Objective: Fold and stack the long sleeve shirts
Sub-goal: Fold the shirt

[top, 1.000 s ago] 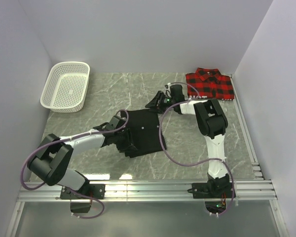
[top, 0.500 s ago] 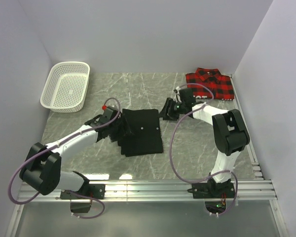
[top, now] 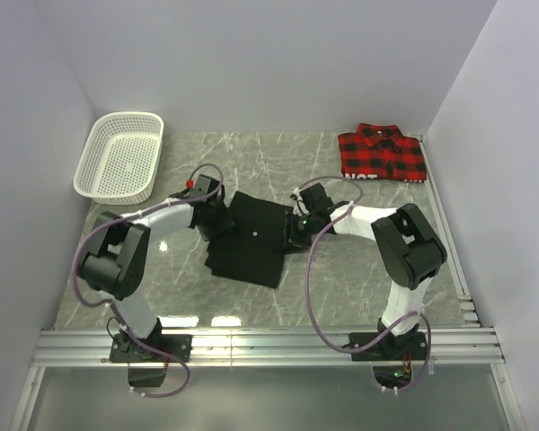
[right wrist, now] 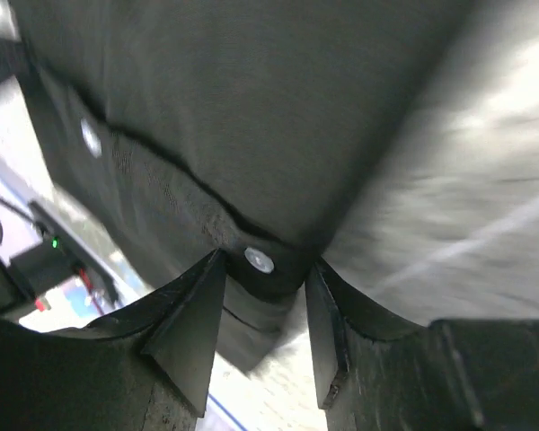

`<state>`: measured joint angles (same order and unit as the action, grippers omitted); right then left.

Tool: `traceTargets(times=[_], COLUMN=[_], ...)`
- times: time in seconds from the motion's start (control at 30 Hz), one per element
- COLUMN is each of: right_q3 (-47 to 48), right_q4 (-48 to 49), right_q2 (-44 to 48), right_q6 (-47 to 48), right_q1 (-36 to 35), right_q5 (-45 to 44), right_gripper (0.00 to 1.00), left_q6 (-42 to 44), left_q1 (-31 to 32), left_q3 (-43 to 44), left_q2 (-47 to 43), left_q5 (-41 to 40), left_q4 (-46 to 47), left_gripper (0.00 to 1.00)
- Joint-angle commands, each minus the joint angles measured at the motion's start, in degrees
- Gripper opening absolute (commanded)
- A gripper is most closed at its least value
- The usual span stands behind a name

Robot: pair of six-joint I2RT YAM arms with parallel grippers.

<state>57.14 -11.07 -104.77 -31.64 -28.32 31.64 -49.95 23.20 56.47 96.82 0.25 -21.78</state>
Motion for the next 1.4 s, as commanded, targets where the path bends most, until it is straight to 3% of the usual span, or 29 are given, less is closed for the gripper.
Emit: traceTargets(times=[0.0,0.17,0.33,0.43,0.6,0.7,0.9,1.13,1.37], right_q3=[-1.1,4.3,9.7,7.0,-0.4,-4.9,-9.1,-11.6,-15.5], right_q4=[0.7,3.1,0.8,-0.7,-5.1,-8.0,-11.2,-10.5,-8.5], right_q2=[0.9,-2.0,-0.6,5.0,15.5,22.1,31.4,37.9,41.7], right_q6=[-1.7,-4.8,-3.0,-1.5,1.0,1.8,1.5,0.0,-1.1], right_q1=[-4.5,-15.0,-18.0,-16.2,-9.9,-3.5,6.9,16.2,20.4], right_q5=[2.1,5.1,1.1,-5.2,-13.5,-20.1,-27.1,-25.0,-23.3], right_gripper=[0.47,0.47,0.48,0.50,0.60,0.71,0.93,0.96,0.96], left_q6=[4.6,11.2,16.7,17.3,16.5,18.6,23.8,31.5,40.8], left_q1=[-1.2,-3.2,-4.3,-4.4,-3.7,0.7,17.7,32.5,38.9], left_q3=[5.5,17.7,27.3,25.5,17.2,14.2,14.1,18.1,20.9], left_q2=[5.7,15.0,17.1,12.0,0.9,-4.2,-4.2,5.1,12.1], left_q5=[-0.2,-0.1,-4.1,-6.0,-9.0,-15.0,-28.1,-33.5,-34.5], left_q4=[1.2,0.7,-0.7,0.4,2.4,1.6,-2.7,-4.3,-3.4], left_gripper=[0.57,0.60,0.69,0.82,0.91,0.93,0.91,0.87,0.79])
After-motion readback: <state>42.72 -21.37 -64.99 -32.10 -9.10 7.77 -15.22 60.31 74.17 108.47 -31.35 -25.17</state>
